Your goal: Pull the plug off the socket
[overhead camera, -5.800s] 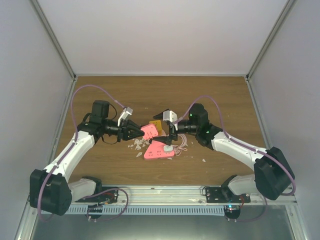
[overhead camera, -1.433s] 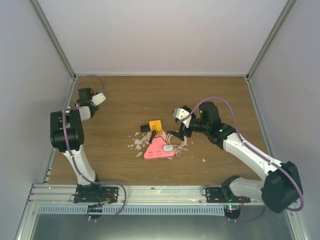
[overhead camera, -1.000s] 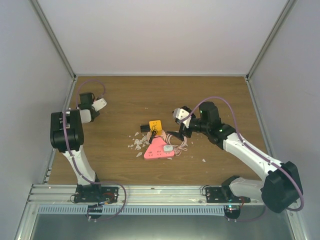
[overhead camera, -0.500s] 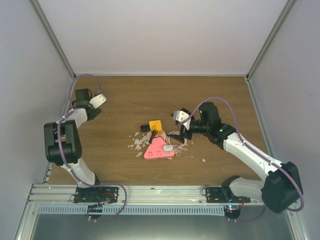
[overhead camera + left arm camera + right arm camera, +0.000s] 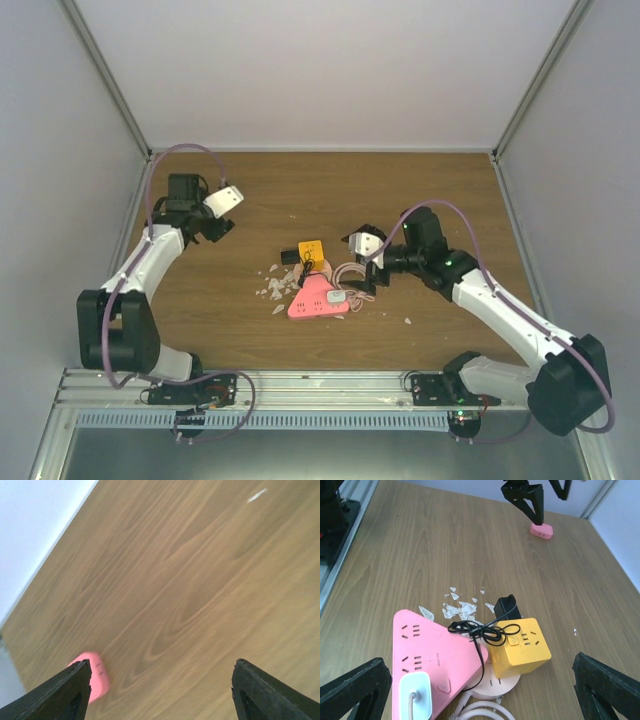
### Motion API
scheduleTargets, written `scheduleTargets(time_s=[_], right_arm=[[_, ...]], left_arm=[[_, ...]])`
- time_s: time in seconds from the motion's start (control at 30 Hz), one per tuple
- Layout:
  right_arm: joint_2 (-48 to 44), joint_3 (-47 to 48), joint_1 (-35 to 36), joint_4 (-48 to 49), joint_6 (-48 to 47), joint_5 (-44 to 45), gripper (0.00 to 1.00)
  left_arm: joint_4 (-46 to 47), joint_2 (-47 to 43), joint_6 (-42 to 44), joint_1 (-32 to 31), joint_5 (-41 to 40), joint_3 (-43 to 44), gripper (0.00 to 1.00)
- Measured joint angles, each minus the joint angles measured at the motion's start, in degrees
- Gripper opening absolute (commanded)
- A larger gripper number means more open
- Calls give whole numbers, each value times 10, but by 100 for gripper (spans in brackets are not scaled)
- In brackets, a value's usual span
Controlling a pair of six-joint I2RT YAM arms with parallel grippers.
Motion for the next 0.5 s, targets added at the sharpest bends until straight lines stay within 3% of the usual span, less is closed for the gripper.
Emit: scheduleTargets(time_s=[0.3, 0.5], right_arm=[[-26, -35, 0, -61, -77, -1, 99], [-20, -53, 16, -74, -91, 8, 93]], left_arm=[[-89, -102, -32, -146, 123, -25, 72], [-117, -118, -71, -221, 199, -49, 68]])
